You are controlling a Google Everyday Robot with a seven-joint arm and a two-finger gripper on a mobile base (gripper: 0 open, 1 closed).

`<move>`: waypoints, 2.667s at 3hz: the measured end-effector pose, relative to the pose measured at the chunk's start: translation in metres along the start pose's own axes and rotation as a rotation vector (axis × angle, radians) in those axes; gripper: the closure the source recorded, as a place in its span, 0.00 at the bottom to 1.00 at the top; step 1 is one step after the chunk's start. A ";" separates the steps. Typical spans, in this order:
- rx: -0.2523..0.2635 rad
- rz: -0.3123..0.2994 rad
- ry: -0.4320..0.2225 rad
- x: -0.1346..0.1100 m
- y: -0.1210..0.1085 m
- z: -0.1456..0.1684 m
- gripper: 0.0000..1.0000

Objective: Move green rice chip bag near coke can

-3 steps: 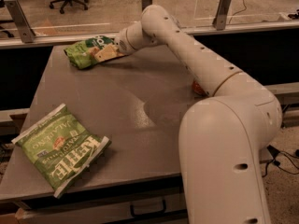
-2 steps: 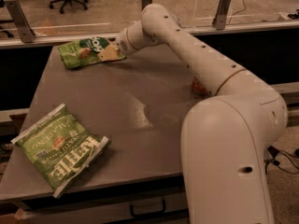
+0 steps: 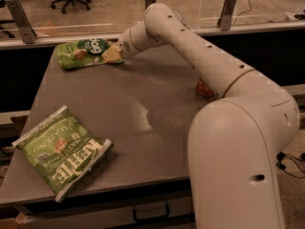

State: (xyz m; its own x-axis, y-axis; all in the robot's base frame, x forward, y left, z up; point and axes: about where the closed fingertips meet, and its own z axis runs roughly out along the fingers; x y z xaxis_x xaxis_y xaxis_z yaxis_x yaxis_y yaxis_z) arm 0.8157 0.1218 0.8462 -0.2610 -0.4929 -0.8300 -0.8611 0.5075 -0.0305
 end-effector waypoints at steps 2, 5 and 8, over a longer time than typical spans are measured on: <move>0.159 -0.065 0.058 0.013 -0.011 -0.070 1.00; 0.461 -0.263 0.299 0.027 -0.056 -0.242 1.00; 0.457 -0.228 0.505 0.088 -0.062 -0.298 0.58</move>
Offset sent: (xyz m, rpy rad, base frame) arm -0.0425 -0.1233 0.0767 -0.2301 -0.2138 -0.1860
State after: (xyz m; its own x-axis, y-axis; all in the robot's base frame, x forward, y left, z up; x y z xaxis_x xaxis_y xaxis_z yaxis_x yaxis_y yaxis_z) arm 0.7161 -0.1636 0.9409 -0.3613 -0.8328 -0.4195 -0.6786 0.5434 -0.4942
